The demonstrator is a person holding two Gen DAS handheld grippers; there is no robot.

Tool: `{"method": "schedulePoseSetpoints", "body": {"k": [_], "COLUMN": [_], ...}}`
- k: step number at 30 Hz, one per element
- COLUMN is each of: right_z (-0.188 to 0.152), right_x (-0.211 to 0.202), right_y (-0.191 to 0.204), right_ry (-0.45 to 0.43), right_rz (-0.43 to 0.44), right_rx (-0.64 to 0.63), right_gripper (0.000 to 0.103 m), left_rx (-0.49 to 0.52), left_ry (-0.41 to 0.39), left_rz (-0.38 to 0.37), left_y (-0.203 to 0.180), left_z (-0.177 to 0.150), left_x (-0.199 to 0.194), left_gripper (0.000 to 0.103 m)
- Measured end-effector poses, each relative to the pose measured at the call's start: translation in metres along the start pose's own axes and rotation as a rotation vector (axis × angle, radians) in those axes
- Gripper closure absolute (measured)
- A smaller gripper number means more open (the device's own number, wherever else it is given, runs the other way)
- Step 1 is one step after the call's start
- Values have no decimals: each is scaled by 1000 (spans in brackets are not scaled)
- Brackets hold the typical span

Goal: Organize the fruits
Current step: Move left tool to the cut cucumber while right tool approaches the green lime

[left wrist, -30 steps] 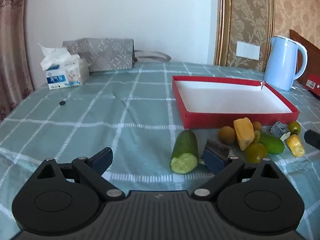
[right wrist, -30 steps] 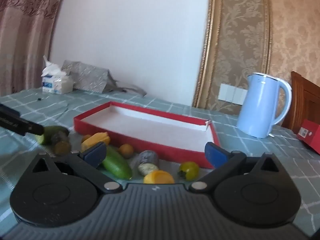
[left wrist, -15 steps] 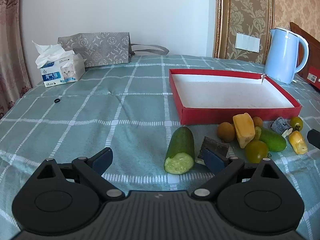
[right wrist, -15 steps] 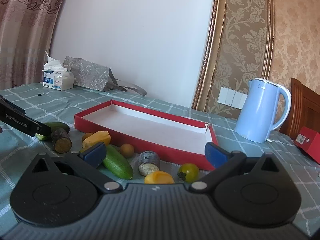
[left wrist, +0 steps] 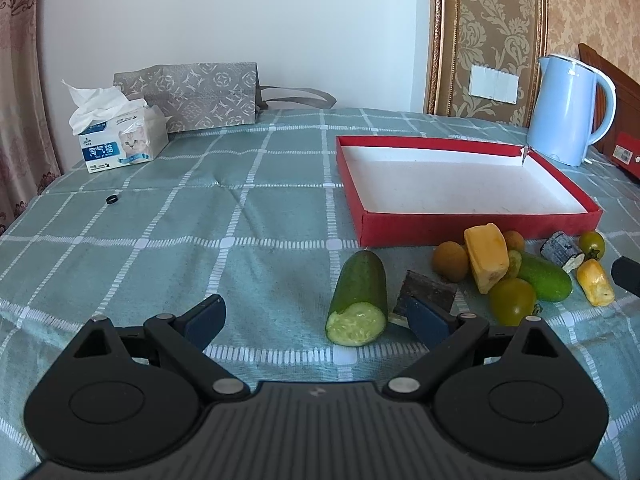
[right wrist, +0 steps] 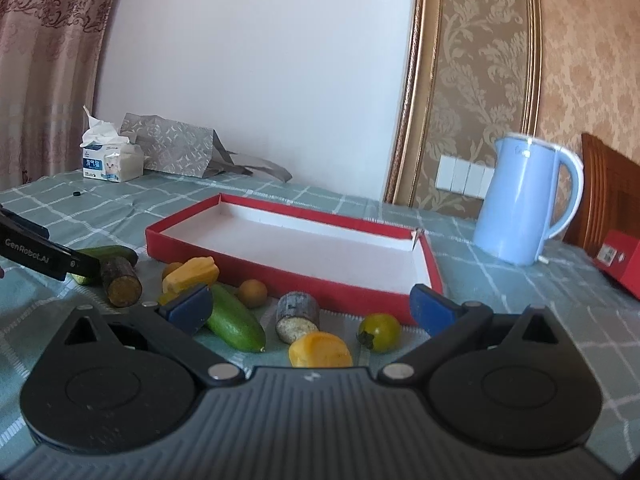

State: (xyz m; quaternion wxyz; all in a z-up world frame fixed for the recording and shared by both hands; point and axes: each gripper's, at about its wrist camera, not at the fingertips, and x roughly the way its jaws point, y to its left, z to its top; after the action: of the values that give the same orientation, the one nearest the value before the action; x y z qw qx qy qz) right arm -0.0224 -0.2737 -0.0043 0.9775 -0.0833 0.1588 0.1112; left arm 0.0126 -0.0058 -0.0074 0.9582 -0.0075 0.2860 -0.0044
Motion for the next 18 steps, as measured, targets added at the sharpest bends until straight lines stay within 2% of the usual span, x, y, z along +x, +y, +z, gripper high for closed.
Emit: {"method": "schedulePoseSetpoints", "body": {"k": [6,18], "right_z": [-3,-1], "right_x": [4,5], "right_y": [-9,-4], "right_ry": [23,46], "right_rz": [9,41], "right_rx": [55,78], "right_gripper": [0,0], "left_rx": [15,26], "left_ry": [-3,-22], "left_rz": [-3,-9], "left_y": [-2,-7], "left_z": [-1,-2], "left_x": [3,4], "left_gripper": [5,5]}}
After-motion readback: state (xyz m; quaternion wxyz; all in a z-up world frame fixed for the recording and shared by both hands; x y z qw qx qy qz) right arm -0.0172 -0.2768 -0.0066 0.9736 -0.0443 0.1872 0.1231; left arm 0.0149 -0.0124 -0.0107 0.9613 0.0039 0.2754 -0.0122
